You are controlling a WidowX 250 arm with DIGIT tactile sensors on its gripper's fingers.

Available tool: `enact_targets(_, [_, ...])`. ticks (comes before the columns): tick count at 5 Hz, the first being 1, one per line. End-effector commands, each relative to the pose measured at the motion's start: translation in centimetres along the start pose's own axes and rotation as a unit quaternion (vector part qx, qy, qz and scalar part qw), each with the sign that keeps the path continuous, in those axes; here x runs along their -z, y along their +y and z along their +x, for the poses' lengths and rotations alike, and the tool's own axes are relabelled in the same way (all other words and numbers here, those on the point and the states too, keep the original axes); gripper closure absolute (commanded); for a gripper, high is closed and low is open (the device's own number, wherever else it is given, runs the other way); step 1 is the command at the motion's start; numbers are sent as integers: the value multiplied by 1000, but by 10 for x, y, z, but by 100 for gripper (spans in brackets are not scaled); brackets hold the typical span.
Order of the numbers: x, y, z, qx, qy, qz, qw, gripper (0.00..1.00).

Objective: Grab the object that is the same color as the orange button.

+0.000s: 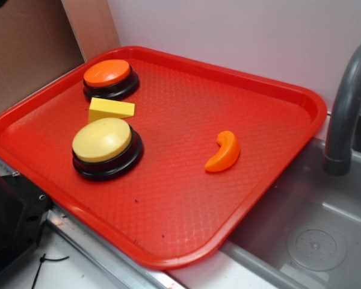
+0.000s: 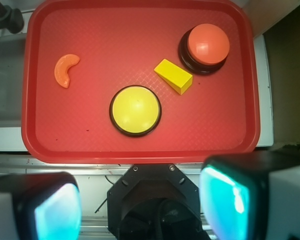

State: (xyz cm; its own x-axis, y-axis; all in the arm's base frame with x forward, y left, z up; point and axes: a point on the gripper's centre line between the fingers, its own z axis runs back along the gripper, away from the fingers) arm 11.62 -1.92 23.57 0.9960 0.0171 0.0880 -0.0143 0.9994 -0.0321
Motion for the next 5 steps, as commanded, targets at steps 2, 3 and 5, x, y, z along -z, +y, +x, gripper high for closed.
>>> enact_targets(2, [8, -5, 12, 29, -16, 11, 999, 0])
enact_targets(3, [21, -18, 27, 65, -16, 22, 998, 0])
enact_targets(5, [59, -60, 50, 110, -18, 43, 993, 0])
